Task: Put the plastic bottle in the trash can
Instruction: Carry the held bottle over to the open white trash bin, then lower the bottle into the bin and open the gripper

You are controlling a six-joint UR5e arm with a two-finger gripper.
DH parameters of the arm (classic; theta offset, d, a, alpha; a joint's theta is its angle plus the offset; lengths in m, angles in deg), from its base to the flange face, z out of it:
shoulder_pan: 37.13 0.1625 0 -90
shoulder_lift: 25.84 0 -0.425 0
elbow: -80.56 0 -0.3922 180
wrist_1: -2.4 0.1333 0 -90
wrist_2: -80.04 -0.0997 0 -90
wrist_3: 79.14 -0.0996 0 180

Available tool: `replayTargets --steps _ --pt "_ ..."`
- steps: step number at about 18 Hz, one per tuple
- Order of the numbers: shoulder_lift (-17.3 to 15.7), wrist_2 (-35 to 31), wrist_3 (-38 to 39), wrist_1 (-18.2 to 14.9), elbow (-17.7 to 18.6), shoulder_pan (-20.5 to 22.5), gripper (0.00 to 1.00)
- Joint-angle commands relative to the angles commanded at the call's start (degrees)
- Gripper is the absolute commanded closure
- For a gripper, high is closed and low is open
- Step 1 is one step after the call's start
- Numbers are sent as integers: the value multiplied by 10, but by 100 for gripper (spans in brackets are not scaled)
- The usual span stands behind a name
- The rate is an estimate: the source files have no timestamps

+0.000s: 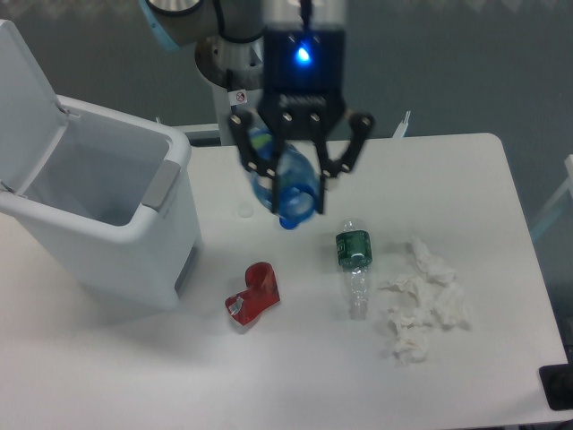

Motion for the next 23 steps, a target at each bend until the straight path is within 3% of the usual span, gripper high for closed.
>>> replayTargets --steps 5,11,13,16,23 --pt "-5 6 54 25 7 -46 100" --pt "-5 11 57 41 29 -100 100" --pt "-4 11 56 52 38 -109 100" --pt "4 11 49 94 60 -117 100" --pt "11 27 -8 96 81 -133 100"
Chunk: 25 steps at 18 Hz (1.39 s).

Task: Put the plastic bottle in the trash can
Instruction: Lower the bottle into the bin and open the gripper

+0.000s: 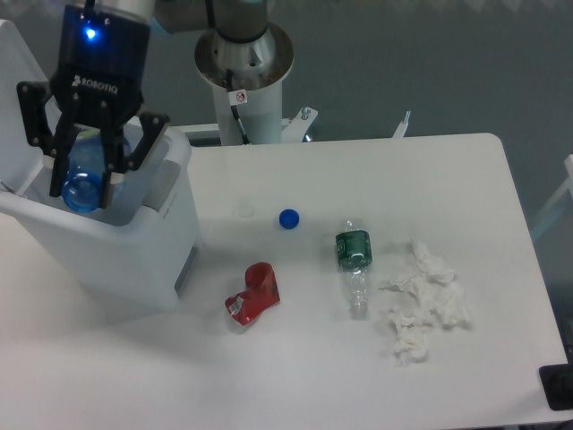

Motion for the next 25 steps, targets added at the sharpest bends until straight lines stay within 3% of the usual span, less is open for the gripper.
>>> replayTargets --steps 3,20,25 --pt "-5 0 -18 0 21 -3 100" --pt "3 0 -20 2 48 -13 96" --pt "9 0 -21 17 57 -17 95"
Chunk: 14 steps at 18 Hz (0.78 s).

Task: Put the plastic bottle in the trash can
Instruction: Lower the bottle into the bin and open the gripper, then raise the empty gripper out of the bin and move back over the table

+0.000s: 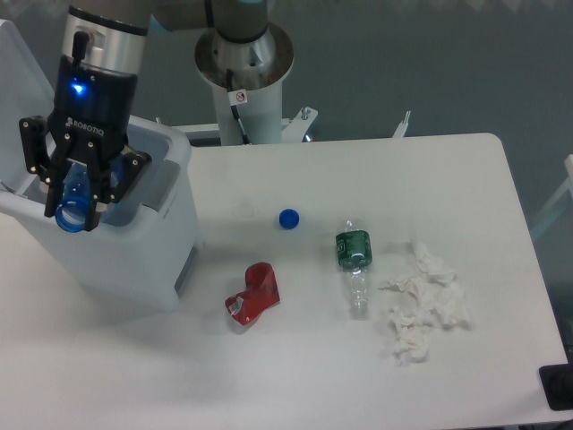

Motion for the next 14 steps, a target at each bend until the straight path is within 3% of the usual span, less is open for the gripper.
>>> replayTargets --steps 7,12,14 --pt "8 -1 -24 2 8 -3 88" --pt "7 0 -51 1 7 -5 48" --pt "3 -1 -51 0 7 -5 23"
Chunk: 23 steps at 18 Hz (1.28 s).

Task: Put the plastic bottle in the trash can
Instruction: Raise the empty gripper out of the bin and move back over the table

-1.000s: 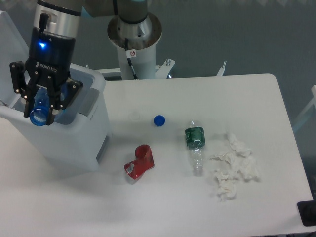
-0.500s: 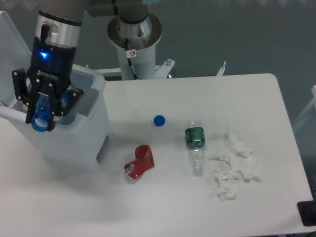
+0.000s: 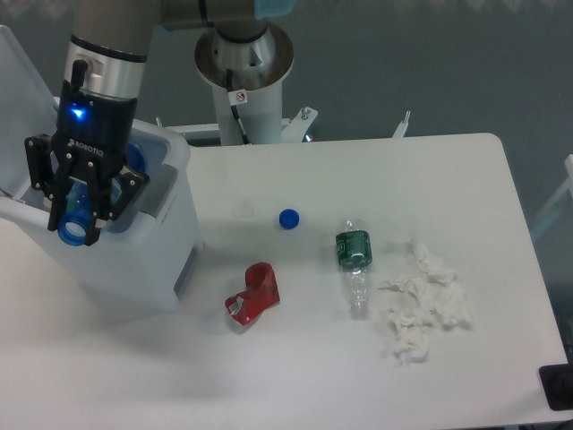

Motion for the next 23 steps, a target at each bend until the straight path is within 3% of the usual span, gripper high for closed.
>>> replayTargets --steps 1,12,18,21,23 --pt "-3 0 0 0 0 0 1" --pt "-8 -22 0 -4 -18 14 0" --pt "3 -114 -83 -9 -8 118 0" --pt "16 -116 -114 -20 0 171 0" --pt "43 -120 -159 -40 0 198 0"
